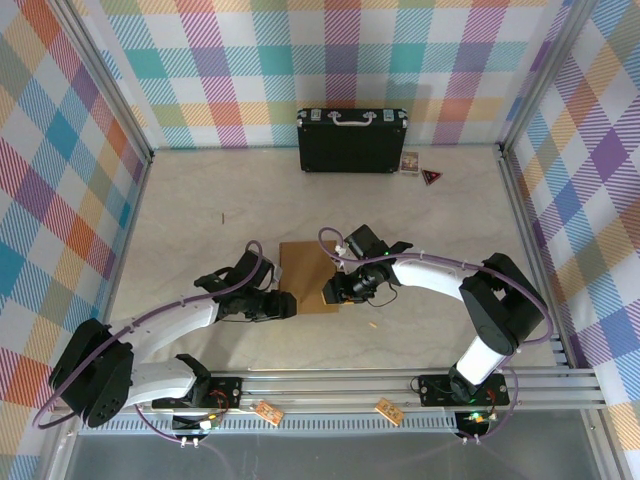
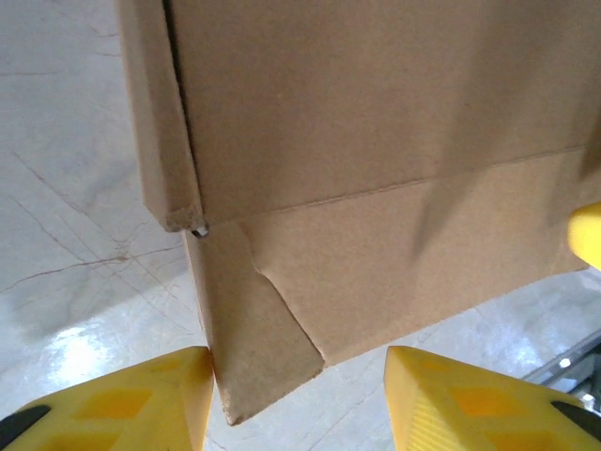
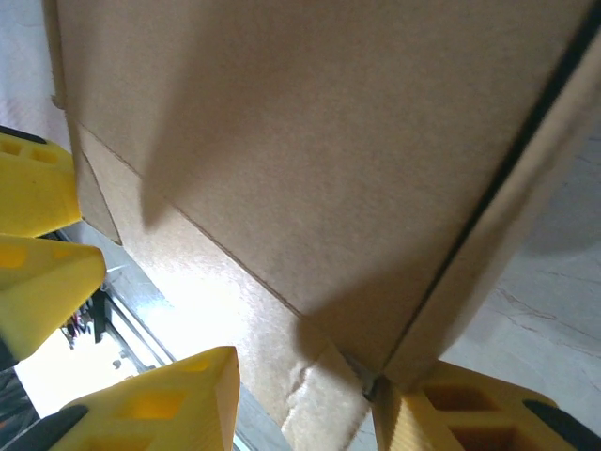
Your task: Fold the paper box
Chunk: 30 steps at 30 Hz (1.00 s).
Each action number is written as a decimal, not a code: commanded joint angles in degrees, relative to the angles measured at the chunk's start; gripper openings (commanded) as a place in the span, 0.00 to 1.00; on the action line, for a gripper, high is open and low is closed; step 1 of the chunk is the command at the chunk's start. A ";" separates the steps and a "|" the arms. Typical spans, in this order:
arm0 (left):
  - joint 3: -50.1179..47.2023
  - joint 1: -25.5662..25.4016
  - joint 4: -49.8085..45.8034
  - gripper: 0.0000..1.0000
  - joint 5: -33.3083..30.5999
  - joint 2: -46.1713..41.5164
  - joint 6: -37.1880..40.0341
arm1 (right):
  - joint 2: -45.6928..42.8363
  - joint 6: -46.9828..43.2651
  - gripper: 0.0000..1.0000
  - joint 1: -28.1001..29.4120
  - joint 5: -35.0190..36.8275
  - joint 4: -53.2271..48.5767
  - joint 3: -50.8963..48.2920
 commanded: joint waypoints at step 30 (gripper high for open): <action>1.75 -0.09 -0.02 0.45 -4.39 0.98 2.20 | 1.18 -3.85 0.39 0.37 2.84 -4.33 2.54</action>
